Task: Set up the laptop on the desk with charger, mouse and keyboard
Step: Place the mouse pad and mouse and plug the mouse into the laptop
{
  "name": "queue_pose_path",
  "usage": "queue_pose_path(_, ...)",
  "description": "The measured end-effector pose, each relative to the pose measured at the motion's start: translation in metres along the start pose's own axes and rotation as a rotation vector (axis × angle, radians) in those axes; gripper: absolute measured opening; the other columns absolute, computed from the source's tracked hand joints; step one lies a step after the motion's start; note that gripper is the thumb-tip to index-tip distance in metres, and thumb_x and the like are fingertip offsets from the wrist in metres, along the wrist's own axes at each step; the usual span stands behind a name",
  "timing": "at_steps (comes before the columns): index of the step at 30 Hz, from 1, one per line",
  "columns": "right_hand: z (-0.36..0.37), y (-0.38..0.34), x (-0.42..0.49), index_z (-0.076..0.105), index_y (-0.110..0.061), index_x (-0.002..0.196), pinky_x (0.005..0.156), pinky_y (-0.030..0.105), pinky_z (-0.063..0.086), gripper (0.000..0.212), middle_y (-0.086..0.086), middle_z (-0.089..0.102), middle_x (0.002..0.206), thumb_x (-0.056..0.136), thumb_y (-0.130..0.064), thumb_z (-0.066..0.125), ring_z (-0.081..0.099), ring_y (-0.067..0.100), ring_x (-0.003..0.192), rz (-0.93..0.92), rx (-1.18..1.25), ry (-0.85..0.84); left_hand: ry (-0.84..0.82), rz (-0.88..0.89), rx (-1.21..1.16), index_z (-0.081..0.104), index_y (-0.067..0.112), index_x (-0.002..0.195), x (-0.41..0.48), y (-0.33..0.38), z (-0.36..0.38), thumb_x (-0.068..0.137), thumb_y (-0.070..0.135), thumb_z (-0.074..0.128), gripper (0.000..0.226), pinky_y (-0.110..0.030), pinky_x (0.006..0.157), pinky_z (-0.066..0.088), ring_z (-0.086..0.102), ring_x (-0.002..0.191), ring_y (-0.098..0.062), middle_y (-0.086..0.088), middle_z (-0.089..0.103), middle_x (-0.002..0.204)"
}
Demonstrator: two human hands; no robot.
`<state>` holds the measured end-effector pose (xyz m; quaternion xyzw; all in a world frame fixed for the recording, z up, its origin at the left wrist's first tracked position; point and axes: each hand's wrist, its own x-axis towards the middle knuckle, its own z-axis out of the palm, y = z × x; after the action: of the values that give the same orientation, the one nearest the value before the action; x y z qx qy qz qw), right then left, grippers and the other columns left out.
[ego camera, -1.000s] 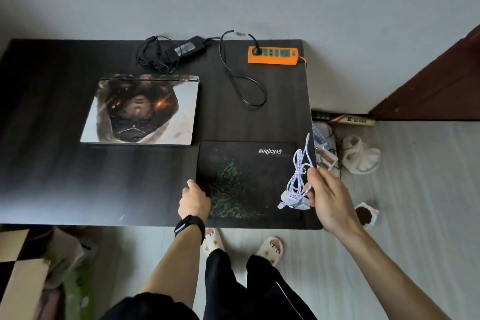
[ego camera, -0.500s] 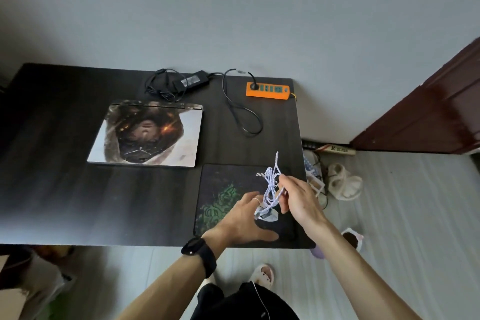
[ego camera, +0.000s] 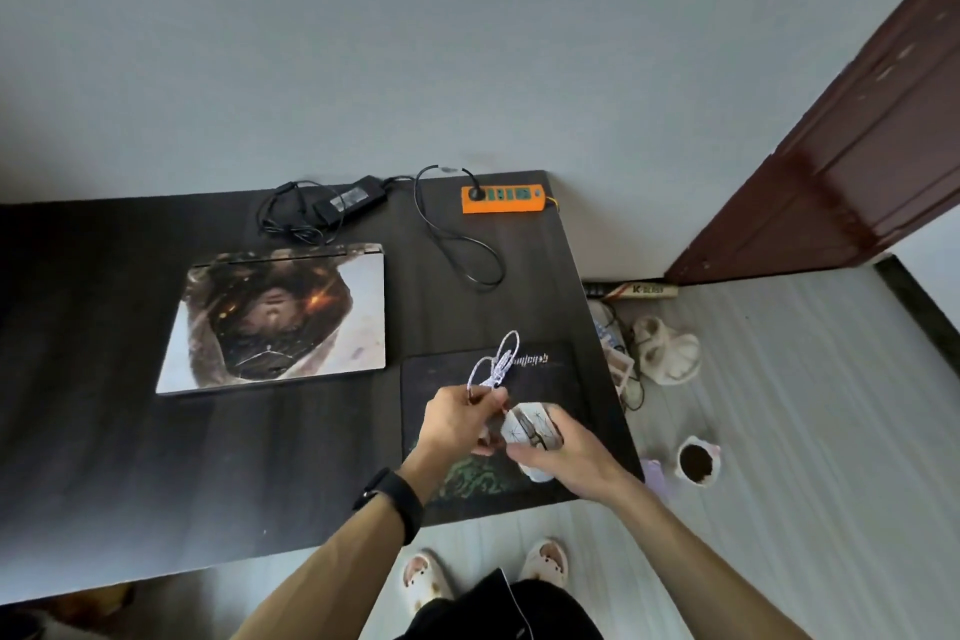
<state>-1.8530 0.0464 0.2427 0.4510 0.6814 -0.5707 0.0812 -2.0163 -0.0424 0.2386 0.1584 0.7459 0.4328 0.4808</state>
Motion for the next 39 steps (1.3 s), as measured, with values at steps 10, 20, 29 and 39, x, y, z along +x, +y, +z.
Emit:
queue_pose_path(10,0.057,0.065,0.035,0.055,-0.01,0.12,0.09,0.034,0.048,0.065,0.001,0.066,0.11,0.081,-0.06,0.066,0.064,0.024,0.104,0.337,-0.086,0.209,0.19,-0.324,0.14,0.065,0.009,0.093,0.019,-0.075,-0.083,0.105,0.045,0.029,0.053,-0.026,0.052,0.05,0.073,0.061,-0.023,-0.001,0.077,0.076)
queue_pose_path(20,0.067,0.033,0.102,0.057,-0.007,0.123,0.087,0.033,0.048,0.061,0.012,0.064,0.119,0.083,-0.051,0.072,0.063,0.029,0.106,0.261,-0.054,0.343,0.244,-0.473,0.158,0.053,0.006,0.116,0.038,-0.127,-0.091,0.102,0.037,0.029,0.042,-0.043,0.067,0.059,0.07,0.086,-0.037,-0.017,0.067,0.103)
queue_pose_path(29,0.02,0.063,0.108,0.037,-0.012,0.147,0.11,0.053,0.034,0.067,0.017,0.039,0.151,0.094,-0.046,0.058,0.035,0.039,0.138,0.48,-0.207,0.625,0.257,-0.459,0.416,0.064,0.003,0.115,0.056,-0.115,-0.069,0.103,0.034,0.033,0.045,-0.038,0.093,0.044,0.057,0.111,-0.041,-0.02,0.066,0.118)
queue_pose_path(39,-0.029,0.079,0.148,0.062,-0.005,0.115,0.079,0.035,0.042,0.03,0.013,0.067,0.102,0.1,-0.03,0.056,0.063,0.033,0.1,0.365,-0.123,0.407,0.397,-0.537,0.318,0.073,0.02,0.083,0.078,-0.106,-0.064,0.086,0.026,0.069,0.008,-0.035,0.084,0.053,0.065,0.095,-0.033,-0.012,0.073,0.086)
